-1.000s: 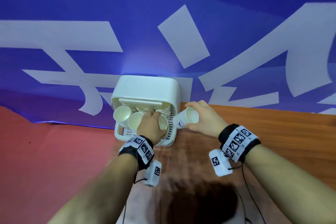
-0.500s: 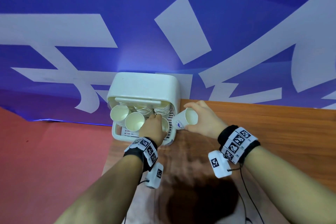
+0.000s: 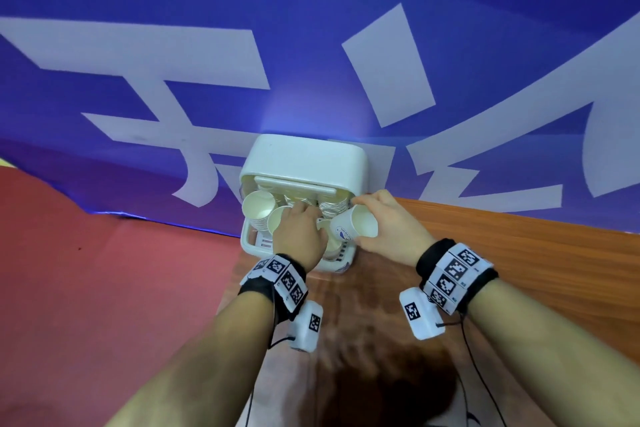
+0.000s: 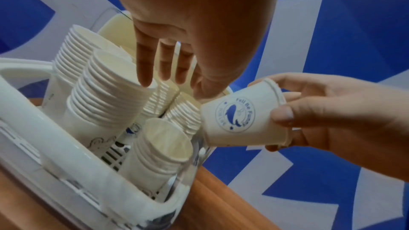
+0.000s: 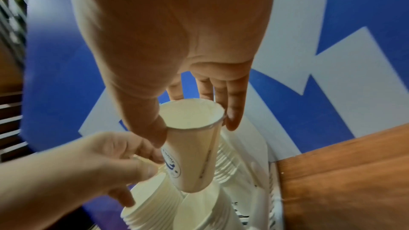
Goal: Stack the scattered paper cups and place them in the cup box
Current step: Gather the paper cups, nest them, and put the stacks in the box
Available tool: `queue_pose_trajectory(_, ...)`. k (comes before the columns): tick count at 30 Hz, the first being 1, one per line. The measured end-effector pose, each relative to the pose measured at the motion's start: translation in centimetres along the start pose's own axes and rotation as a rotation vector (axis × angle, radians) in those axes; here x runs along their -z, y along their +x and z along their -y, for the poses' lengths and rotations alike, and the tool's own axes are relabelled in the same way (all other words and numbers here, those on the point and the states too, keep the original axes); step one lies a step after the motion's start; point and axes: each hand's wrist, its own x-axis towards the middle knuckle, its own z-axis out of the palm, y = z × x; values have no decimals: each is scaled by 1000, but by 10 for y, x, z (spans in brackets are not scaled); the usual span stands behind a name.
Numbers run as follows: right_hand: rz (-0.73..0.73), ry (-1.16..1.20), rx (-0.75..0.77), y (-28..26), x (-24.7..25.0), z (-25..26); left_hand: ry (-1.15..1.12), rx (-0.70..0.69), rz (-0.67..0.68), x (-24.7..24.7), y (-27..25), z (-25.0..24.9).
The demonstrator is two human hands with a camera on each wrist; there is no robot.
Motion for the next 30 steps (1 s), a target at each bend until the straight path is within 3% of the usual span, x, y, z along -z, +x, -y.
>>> queue_pose_trajectory(4,24,-103,54,8,-15,18,-41,63,-126,17,-6,17)
queue_pose_trajectory(9,84,-333,92,21,-30,36,-77,122,-121,24,-11,39)
queue_pose_trajectory(16,184,-572,136,30,-48,50,-178,66,-143,20,-13,57)
queue_pose_trajectory(30,298,-509,45,61,-84,21,-252,58,-161,14,-8,71)
